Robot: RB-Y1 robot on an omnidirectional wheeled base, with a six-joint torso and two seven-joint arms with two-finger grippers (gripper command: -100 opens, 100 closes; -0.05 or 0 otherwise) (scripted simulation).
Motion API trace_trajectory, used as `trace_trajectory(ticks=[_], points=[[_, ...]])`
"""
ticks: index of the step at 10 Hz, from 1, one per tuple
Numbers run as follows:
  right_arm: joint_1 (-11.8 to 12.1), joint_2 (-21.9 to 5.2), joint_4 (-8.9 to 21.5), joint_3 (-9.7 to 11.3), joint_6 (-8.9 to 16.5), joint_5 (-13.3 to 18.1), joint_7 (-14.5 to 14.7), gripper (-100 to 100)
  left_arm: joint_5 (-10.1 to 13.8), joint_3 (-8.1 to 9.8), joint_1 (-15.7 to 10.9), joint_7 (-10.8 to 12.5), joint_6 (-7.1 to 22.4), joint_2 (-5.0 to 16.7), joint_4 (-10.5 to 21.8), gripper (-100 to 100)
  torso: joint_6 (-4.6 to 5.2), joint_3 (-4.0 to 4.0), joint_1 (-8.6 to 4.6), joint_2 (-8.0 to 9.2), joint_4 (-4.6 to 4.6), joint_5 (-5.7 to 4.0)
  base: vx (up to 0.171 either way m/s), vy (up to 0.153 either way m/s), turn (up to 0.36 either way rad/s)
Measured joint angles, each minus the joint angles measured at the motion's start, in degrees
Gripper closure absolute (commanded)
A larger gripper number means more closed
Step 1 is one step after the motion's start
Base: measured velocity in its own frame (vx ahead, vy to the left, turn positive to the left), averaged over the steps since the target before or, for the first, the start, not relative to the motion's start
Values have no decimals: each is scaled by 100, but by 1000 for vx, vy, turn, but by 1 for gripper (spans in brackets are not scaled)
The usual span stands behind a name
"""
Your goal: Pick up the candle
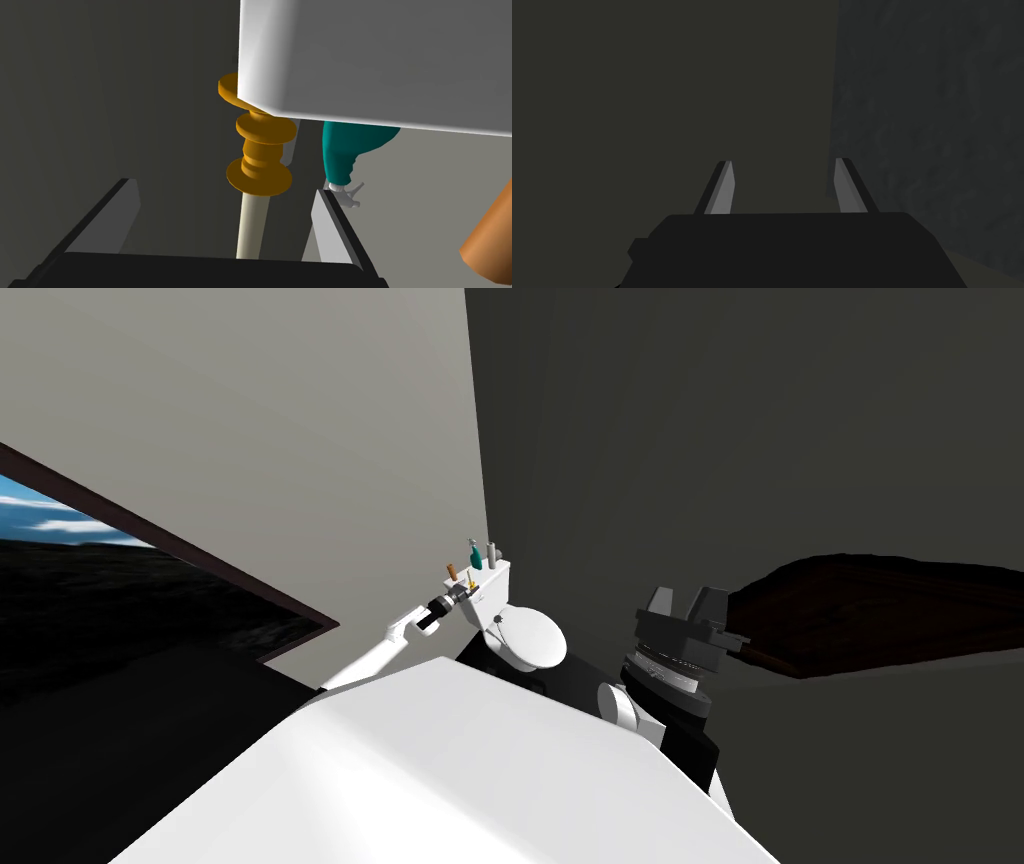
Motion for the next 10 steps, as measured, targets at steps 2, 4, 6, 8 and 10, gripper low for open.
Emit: trace_trajectory(ticks=[2,4,6,8,10], points=[[0,0,0,0,0,0,0,0,4,-19,-232,-5,-45,-2,327,-100,-1,-9,17,-16,-4,4,-22,-12,26],[0,0,0,0,0,0,0,0,43,-124,-581,-10,-236,50,681,-100,0,-2,3,-3,-1,1,-44,-33,18],[0,0,0,0,0,0,0,0,44,-148,-771,-8,-244,54,965,-100,-1,-7,14,-13,-3,3,-6,-3,-2],[0,0,0,0,0,0,0,0,75,-221,-980,12,-338,115,1250,-100,-1,-5,11,-7,-2,3,-54,-31,45],[0,0,0,0,0,0,0,0,95,-256,-1269,0,-481,127,1569,-100,0,-3,5,-6,-1,1,-23,-20,-3]])
